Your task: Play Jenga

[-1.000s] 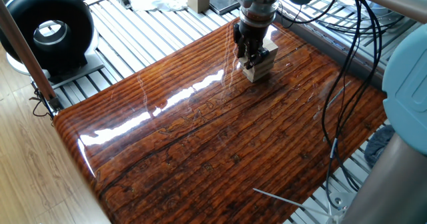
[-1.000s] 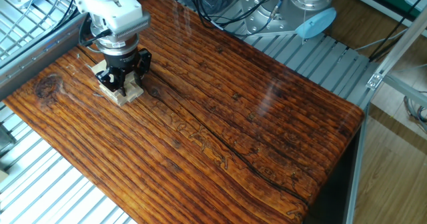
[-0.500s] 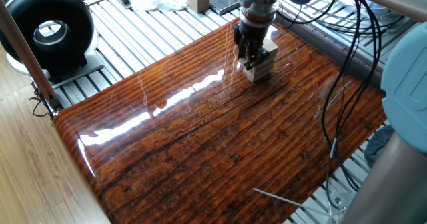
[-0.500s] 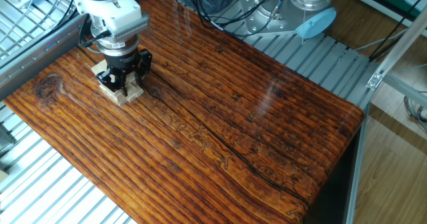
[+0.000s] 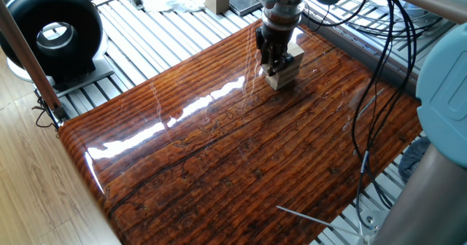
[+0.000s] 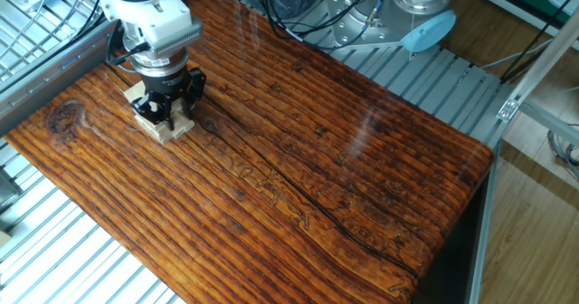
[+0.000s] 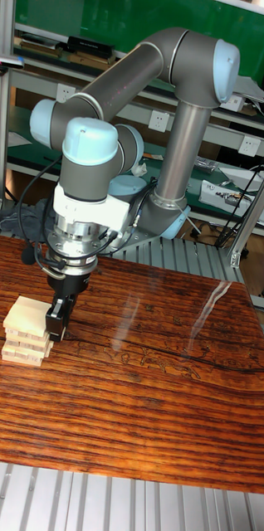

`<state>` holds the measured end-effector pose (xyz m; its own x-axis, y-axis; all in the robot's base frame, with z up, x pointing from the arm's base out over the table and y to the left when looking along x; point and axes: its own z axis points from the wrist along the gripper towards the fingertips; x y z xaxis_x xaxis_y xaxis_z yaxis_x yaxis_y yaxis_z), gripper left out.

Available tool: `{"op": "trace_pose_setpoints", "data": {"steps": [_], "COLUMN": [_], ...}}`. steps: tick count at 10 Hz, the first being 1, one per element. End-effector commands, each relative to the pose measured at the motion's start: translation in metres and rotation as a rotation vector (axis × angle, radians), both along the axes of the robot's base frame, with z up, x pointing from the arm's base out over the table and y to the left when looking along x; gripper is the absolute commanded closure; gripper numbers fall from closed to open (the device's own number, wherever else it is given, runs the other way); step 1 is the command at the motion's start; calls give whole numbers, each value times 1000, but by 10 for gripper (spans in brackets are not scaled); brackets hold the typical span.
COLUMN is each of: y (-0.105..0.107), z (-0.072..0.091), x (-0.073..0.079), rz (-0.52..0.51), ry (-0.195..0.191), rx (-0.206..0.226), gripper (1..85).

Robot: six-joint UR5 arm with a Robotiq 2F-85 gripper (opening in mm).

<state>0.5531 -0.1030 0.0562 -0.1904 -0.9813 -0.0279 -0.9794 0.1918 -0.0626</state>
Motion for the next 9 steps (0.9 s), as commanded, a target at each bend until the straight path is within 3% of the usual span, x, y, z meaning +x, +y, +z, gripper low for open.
{"op": "trace_pose_setpoints", "data": {"steps": [1,9], "y": [2,2], "z": [1,-1], "x": [2,9], "rz": [-8,-42], "ry": [-4,-22], "rx": [14,14], "gripper": [483,530]}}
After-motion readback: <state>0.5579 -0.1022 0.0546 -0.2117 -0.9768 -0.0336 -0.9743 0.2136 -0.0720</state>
